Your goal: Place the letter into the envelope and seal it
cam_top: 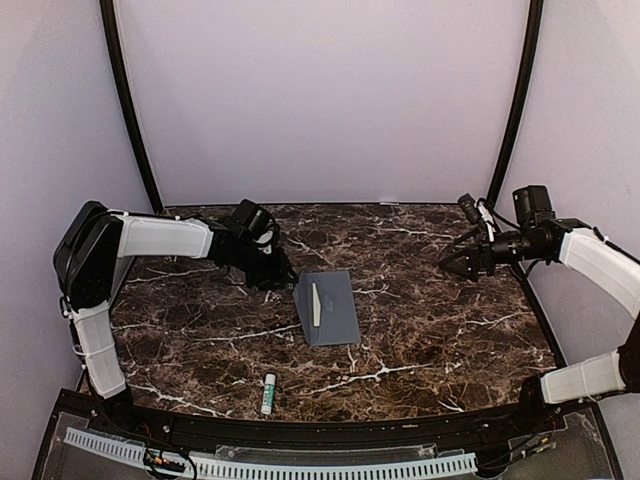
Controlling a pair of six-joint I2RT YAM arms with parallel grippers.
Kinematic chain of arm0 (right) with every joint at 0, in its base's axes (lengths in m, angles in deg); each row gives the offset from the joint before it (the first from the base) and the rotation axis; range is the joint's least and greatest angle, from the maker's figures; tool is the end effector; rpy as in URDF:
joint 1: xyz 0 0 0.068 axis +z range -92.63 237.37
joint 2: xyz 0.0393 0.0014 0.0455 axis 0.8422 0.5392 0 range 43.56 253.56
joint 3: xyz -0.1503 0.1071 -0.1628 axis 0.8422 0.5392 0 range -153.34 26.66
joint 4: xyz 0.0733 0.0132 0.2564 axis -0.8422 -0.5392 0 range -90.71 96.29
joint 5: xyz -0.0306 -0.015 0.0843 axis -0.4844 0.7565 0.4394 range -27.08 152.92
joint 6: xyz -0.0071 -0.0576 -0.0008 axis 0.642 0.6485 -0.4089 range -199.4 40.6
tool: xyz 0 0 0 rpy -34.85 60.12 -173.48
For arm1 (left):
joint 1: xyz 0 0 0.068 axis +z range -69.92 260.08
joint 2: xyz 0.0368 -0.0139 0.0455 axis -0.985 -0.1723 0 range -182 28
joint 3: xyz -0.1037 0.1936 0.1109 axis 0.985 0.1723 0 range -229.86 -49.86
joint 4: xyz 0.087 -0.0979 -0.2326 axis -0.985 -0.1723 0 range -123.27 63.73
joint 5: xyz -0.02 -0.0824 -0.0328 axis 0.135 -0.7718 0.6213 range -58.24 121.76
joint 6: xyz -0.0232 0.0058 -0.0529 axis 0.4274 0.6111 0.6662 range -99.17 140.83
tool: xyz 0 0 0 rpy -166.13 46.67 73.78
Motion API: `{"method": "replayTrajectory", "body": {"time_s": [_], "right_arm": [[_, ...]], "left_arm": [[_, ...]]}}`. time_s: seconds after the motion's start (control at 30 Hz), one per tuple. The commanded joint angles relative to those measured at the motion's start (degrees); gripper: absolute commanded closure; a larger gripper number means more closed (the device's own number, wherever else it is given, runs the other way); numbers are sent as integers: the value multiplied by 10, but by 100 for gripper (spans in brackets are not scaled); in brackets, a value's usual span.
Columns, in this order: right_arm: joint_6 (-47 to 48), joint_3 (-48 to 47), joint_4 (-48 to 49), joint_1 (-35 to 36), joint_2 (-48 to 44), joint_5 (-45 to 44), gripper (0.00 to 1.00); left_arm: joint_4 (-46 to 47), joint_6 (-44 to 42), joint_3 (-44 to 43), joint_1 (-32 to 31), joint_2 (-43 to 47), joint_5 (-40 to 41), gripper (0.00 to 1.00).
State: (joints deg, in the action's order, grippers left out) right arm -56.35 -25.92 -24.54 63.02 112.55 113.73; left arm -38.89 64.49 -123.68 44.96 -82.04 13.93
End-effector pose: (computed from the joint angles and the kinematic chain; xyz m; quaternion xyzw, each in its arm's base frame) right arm 0.2567 0.0578 0.2472 -0.3599 0.7762 0.3451 0.3860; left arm 0.3310 -0.2483 0.1501 -0.0146 0.9263 -0.3325 0.1764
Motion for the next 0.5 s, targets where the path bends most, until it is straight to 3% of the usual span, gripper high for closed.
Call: {"method": "replayTrajectory", "body": {"time_s": [0.0, 0.2, 0.47], "right_arm": [[14, -15, -10, 7, 14, 8, 12], [17, -17, -14, 16, 24, 3, 12], [22, -18, -15, 28, 34, -7, 12]], "left_arm": [[-120, -74, -11, -14, 70, 36, 64], [-211, -107, 18, -47, 128, 58, 62], [-259, -45, 121, -133, 208, 65, 58]]}}
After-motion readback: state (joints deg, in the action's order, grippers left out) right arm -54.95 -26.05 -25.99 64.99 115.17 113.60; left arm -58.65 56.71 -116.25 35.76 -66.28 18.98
